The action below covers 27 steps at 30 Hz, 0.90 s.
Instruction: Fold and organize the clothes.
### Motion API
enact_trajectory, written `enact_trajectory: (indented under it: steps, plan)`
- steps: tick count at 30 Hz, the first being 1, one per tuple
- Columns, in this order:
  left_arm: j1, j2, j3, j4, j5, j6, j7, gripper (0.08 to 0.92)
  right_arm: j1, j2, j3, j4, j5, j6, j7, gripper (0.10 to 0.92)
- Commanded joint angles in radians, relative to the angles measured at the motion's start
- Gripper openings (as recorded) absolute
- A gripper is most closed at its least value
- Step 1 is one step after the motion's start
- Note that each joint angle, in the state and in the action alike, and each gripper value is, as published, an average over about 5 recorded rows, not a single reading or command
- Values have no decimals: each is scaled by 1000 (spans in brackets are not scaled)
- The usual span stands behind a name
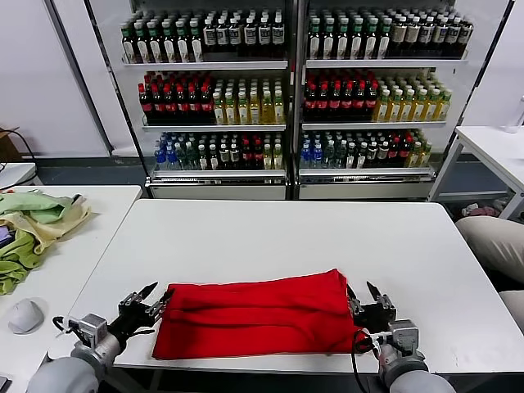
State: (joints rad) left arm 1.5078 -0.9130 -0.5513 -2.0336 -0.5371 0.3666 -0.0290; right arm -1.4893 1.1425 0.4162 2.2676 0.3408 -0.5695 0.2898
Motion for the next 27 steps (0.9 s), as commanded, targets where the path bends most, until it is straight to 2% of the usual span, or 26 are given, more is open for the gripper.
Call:
enact_trajectory:
  steps: [1, 4, 8, 14, 20, 27]
  plan:
    - [38, -206, 157, -136, -70, 44, -571, 594, -31, 4, 25, 42, -23, 2, -6, 690]
    - [13, -207, 176, -87, -70, 48, -593, 681, -30, 9, 20, 40, -29, 4, -7, 771]
    - [5, -205, 215, -69, -62, 52, -592, 783, -28, 12, 21, 34, -36, 8, -8, 817]
    - [-34, -215, 232, -10, -56, 49, -592, 822, -26, 20, 14, 27, -50, 11, -9, 823]
    - [-32, -221, 239, -14, -68, 51, -591, 797, -27, 29, 7, 17, -64, 15, -11, 823]
    - [-26, -225, 259, -6, -78, 54, -583, 611, -27, 33, -1, 9, -71, 16, -12, 823]
